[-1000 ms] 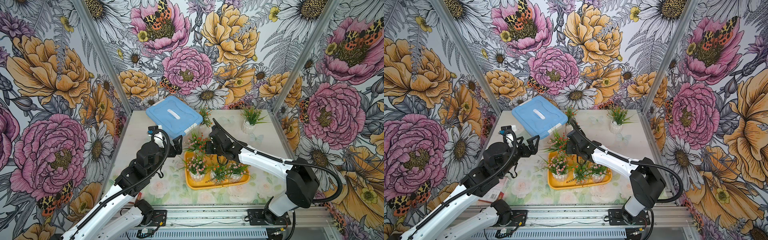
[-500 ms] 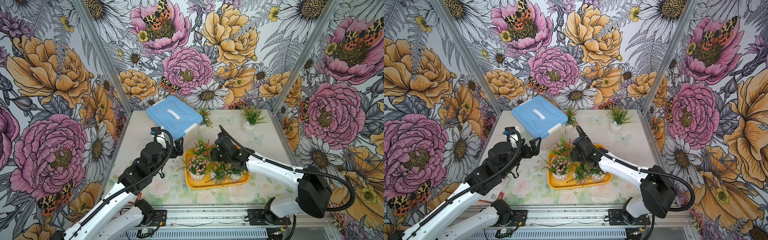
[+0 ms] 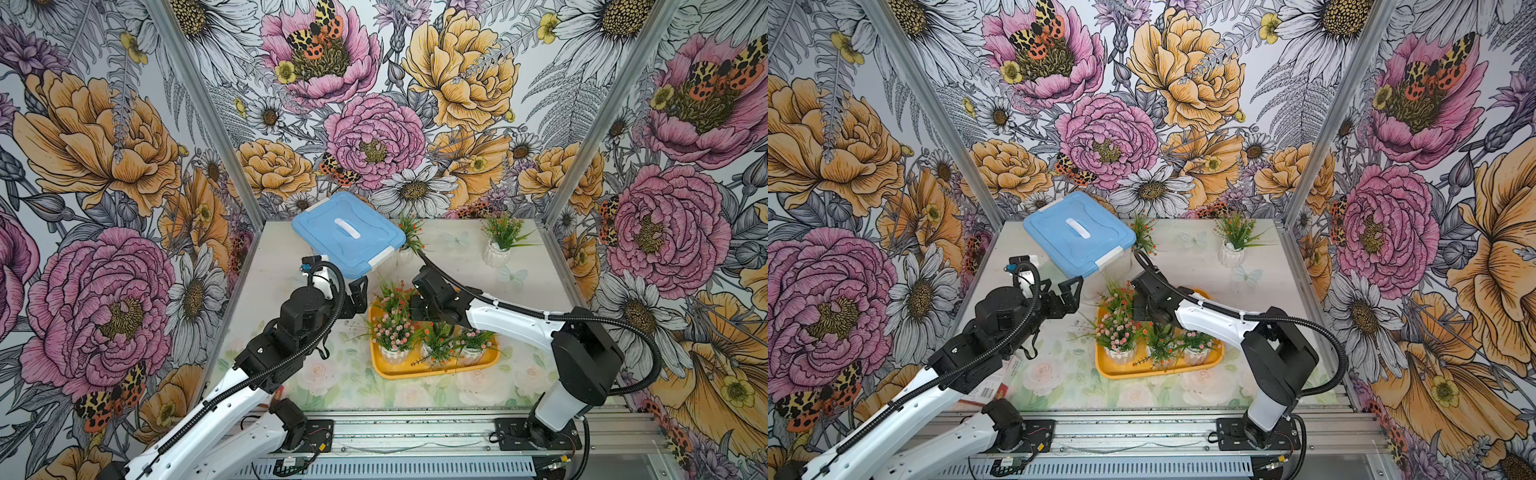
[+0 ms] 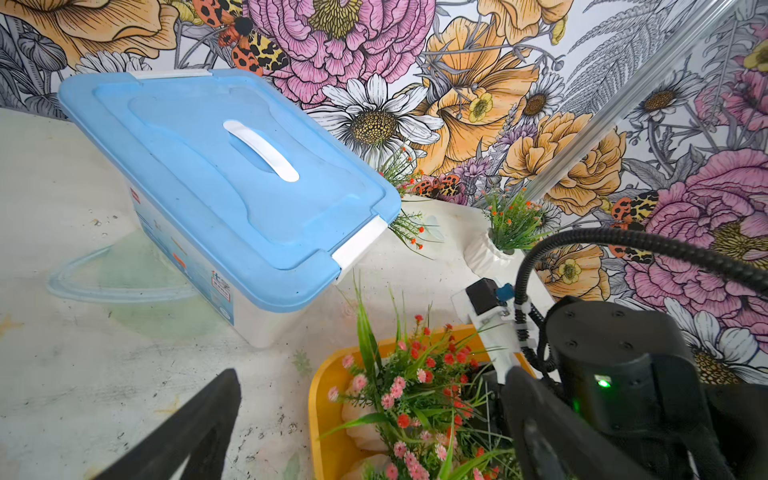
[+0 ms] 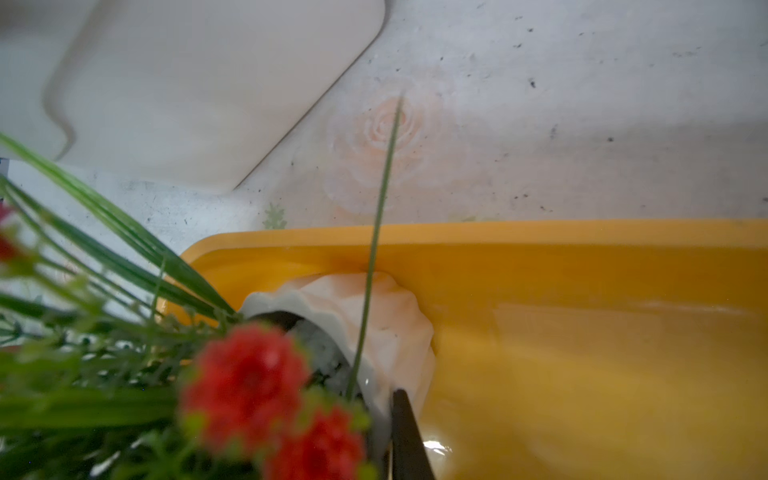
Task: Put the potted gypsophila into the storage box
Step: Place the baby's breath potted plant at the storage box.
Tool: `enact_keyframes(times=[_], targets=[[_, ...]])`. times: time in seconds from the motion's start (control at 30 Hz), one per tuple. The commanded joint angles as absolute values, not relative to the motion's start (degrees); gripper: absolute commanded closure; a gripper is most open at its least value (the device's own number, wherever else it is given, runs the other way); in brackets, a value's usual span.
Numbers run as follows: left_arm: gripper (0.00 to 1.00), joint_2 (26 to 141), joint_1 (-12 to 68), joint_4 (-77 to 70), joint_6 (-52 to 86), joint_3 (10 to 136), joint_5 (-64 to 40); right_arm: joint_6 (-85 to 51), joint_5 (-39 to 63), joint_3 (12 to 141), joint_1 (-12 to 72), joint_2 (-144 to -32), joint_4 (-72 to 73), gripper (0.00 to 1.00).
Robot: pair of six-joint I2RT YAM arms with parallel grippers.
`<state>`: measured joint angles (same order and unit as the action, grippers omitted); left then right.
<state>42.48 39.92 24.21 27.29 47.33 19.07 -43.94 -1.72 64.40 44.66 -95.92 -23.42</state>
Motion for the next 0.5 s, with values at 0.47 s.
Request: enact_keyframes(times=[0.47], targets=[[0.01, 39.3, 40.43, 25.13, 28.35, 45.47, 22.68, -44.49, 4.27, 67.81, 44.77, -100.04, -16.08, 0.96]])
